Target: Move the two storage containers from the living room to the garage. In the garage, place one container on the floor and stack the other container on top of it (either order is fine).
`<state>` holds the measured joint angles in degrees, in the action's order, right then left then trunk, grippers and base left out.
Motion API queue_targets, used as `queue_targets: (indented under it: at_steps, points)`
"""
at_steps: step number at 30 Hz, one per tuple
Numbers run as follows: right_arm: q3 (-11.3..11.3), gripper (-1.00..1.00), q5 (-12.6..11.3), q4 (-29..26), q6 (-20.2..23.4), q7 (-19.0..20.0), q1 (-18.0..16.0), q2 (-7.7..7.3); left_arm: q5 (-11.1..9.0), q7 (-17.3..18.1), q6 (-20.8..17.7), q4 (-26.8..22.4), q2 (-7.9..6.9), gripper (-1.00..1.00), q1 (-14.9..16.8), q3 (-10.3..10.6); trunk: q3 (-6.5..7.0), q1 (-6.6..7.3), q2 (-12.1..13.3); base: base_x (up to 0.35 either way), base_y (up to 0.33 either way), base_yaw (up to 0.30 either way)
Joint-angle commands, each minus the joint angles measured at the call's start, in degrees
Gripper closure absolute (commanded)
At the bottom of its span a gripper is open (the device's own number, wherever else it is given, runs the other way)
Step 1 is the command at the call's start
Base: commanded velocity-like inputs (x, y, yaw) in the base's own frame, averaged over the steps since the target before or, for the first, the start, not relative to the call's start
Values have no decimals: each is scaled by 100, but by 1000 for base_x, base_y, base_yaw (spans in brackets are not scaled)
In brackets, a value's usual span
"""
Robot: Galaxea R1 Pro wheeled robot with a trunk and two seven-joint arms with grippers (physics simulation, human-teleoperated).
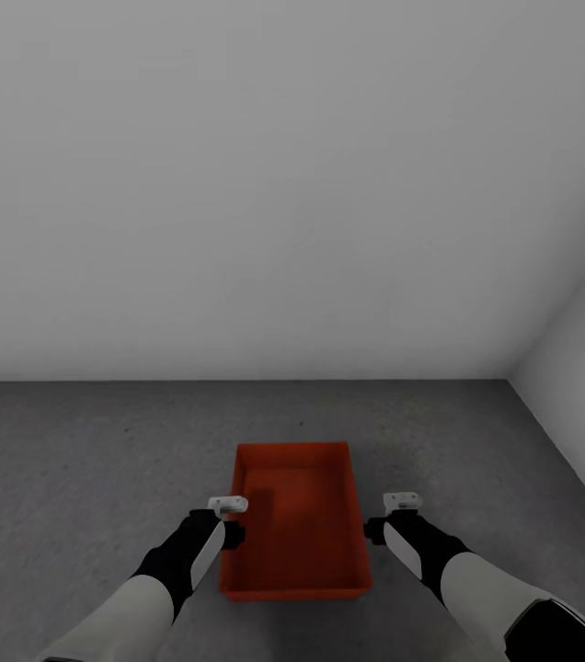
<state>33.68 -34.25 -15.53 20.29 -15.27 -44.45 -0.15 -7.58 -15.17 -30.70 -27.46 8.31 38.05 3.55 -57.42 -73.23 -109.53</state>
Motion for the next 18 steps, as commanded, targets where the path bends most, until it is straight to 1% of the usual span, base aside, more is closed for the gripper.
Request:
queue_targets:
  at_steps: [1, 16, 18]
  points:
    - [33, -100, -38, -12, 28, -38, -2, -3, -60, -47, -24, -11, -4, -100, 1, 38, 14, 23, 40, 0, 0, 0]
    - [33, -100, -38, -12, 28, -46, -2, -3, -60, -47, -24, -14, -4, -100, 1, 39, 283, 353, 641, 0, 0, 0]
    - [33, -100, -38, -12, 28, -46, -2, -3, -60, -47, -14, -14, -4, -100, 1, 40, 283, 353, 641, 0, 0, 0]
